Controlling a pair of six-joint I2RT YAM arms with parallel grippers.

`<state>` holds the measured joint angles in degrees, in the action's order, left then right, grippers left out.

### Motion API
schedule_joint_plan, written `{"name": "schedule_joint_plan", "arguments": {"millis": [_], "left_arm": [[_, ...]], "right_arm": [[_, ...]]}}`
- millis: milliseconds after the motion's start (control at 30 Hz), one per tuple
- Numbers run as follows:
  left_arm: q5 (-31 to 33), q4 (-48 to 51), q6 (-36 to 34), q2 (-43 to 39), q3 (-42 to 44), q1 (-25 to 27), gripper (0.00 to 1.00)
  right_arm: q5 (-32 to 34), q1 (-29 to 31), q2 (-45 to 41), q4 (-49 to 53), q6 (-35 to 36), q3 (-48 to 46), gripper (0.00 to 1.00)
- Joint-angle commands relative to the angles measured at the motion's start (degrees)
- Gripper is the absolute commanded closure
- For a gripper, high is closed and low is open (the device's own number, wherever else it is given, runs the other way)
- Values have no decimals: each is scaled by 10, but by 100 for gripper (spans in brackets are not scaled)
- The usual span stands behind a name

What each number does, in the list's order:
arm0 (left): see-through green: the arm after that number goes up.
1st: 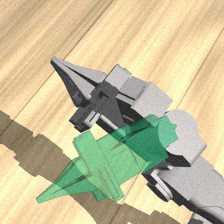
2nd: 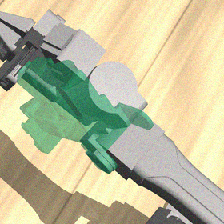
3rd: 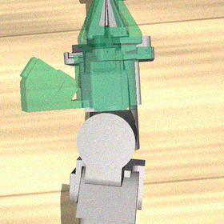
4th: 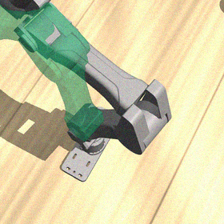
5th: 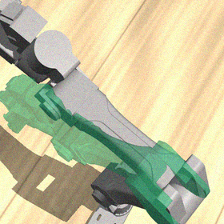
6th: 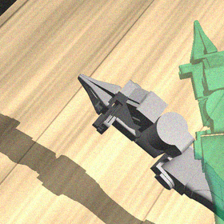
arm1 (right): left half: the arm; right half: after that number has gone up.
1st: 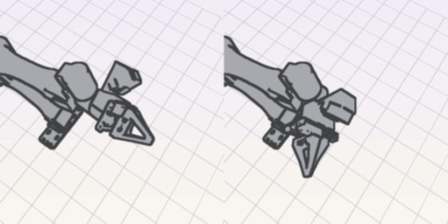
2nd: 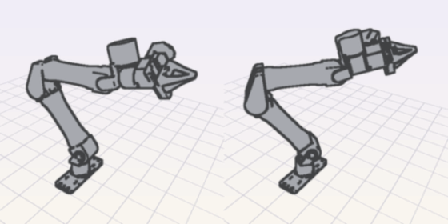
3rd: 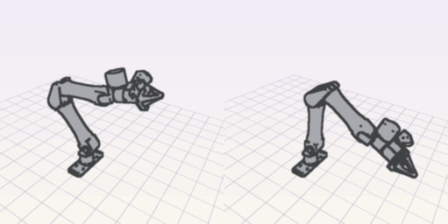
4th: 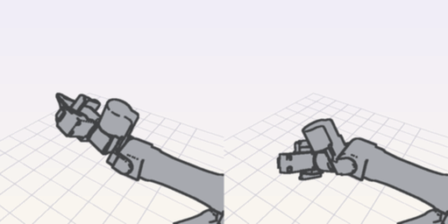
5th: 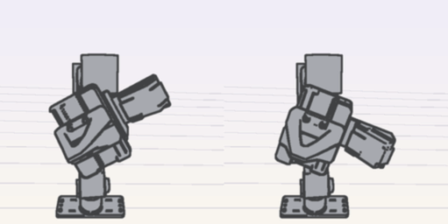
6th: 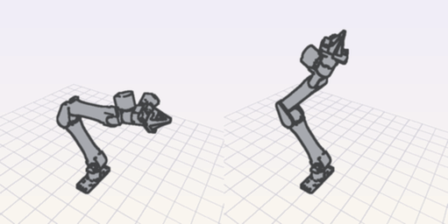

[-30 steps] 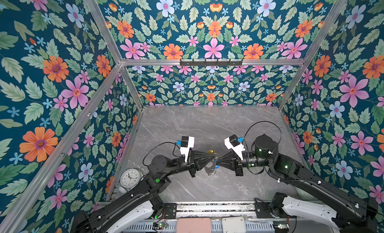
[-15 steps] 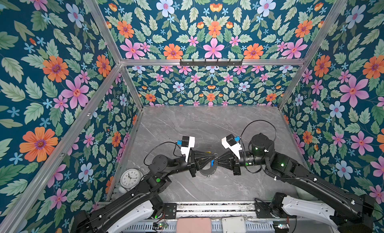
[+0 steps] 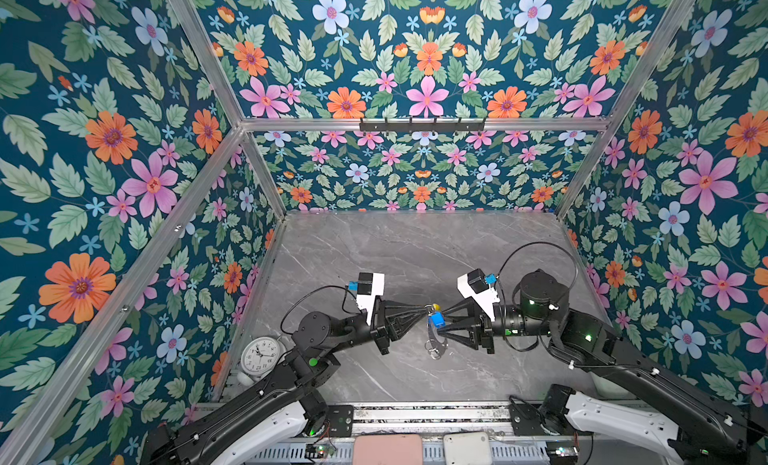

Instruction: Remove the keys from the keyring

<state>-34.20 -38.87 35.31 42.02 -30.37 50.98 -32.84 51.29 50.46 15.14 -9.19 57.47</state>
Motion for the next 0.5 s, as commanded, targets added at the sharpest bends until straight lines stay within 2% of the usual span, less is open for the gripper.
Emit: {"name": "schedule_joint_plan", "arguments": {"millis": [0, 133, 367, 467], "left_arm": [[4, -7, -11, -1, -2, 0, 100], [-1, -18, -10, 2, -1, -1, 100], [-3, -44, -2, 9, 4, 0, 100], [-4, -46, 0, 10, 4, 0, 100]], "right_arm": [[52, 1, -22, 9, 10, 12, 56], [80, 0, -41, -47, -14, 9, 54], [48, 0, -2, -118, -58, 11, 54], [32, 0, 15, -135, -69, 8, 58]]}}
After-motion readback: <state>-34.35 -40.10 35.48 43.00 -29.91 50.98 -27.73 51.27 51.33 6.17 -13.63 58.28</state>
